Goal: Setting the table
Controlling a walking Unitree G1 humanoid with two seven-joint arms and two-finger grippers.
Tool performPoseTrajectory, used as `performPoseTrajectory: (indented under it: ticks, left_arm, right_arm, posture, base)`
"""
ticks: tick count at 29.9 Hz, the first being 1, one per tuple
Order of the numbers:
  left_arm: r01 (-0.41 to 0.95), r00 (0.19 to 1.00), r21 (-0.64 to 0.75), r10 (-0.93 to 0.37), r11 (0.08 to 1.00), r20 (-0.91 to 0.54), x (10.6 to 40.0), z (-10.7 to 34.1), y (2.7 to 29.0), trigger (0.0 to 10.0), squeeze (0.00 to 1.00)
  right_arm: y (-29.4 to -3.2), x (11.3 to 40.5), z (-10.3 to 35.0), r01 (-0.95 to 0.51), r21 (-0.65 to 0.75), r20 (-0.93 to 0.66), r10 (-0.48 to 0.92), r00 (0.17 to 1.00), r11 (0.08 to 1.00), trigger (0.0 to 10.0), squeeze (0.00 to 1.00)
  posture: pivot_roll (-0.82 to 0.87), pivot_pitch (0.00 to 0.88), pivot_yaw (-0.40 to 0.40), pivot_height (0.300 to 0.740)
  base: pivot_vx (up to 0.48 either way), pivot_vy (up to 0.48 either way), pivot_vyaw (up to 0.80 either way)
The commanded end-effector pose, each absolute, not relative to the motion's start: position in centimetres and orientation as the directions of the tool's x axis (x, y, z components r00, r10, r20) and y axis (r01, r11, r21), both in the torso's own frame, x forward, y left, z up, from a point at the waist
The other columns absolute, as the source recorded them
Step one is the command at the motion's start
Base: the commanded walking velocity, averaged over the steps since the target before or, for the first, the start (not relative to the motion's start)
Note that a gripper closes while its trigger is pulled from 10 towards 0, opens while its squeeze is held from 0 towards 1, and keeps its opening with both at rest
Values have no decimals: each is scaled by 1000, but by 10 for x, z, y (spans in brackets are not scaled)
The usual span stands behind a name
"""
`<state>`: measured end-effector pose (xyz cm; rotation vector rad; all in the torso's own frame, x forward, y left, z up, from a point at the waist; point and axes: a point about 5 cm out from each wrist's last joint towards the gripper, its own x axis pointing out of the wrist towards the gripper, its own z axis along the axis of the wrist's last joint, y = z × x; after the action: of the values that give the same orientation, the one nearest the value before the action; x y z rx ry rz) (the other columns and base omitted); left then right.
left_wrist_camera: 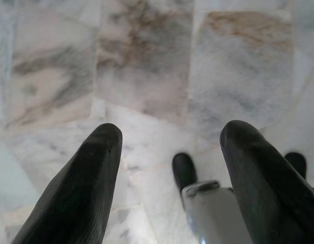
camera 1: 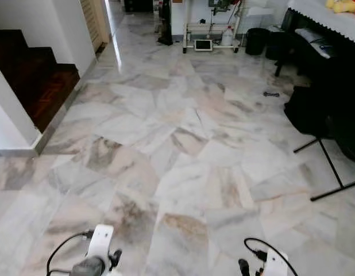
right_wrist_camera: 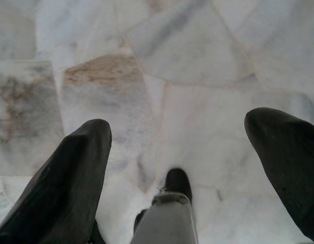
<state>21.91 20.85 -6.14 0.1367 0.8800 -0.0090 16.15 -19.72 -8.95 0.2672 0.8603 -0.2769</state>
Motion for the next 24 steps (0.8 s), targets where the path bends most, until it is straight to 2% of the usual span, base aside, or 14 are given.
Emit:
performPoseTrajectory:
  ticks: [1,24]
  left_arm:
    - [51,625,106,51,993,-779,217,-63,206,10000,0]
    - [38,618,92,49,995,-785,216,-65,204,10000,0]
  right_arm:
    - [-198,159,-91,332,105,-778,-131,614,937,10000,0]
    - [-192,155,-93,287,81,-791,-113,601,955,10000,0]
  posture:
    - [41,0,-20,740]
    - [53,0,-15,740]
  base:
    - [0,0,-781]
    - [0,0,-781]
